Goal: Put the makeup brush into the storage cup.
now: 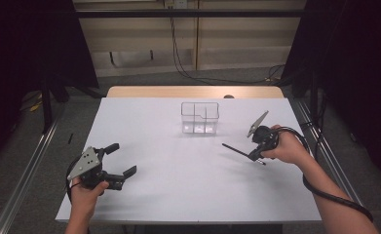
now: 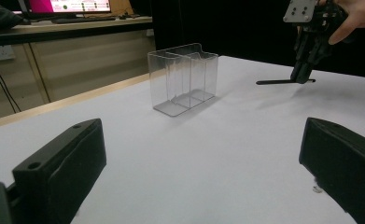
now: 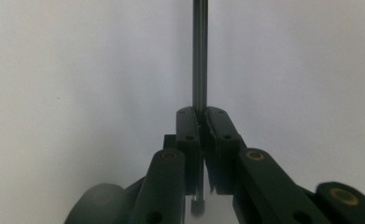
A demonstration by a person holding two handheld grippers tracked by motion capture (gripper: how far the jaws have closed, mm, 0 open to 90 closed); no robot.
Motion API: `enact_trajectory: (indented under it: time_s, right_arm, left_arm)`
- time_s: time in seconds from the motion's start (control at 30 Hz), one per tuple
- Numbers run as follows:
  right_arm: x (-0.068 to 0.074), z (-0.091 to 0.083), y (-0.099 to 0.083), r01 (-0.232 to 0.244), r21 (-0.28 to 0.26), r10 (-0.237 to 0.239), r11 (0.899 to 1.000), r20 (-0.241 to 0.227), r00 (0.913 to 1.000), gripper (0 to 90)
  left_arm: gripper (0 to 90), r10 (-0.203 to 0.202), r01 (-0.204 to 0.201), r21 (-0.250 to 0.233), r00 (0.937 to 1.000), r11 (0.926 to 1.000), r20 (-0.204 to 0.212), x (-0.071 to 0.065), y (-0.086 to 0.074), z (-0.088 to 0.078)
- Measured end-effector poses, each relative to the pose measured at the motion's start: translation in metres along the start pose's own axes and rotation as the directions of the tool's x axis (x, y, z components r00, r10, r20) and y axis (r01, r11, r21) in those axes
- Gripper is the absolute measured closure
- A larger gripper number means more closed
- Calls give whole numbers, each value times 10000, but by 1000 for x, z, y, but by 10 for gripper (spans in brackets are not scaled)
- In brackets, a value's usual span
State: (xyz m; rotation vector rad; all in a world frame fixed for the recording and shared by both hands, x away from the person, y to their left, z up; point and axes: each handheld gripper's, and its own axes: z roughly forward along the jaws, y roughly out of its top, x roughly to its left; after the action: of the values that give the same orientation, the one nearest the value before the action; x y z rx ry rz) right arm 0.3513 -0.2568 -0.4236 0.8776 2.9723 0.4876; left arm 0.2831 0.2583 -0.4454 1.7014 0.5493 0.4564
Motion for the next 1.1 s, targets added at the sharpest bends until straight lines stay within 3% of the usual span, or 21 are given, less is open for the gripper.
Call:
enact_trajectory:
  time_s: [0.73, 1.1]
  right_arm:
    - [23, 1, 30, 928, -30, -928, 9957, -139, 9956, 851]
    - [34, 8, 47, 1537, -20, -1537, 9881, -198, 9879, 851]
  left_arm:
    - [6, 39, -39, 58, 9999, 10000, 105, 0, 0, 2]
    - [6, 39, -40, 106, 9999, 9999, 106, 0, 0, 2]
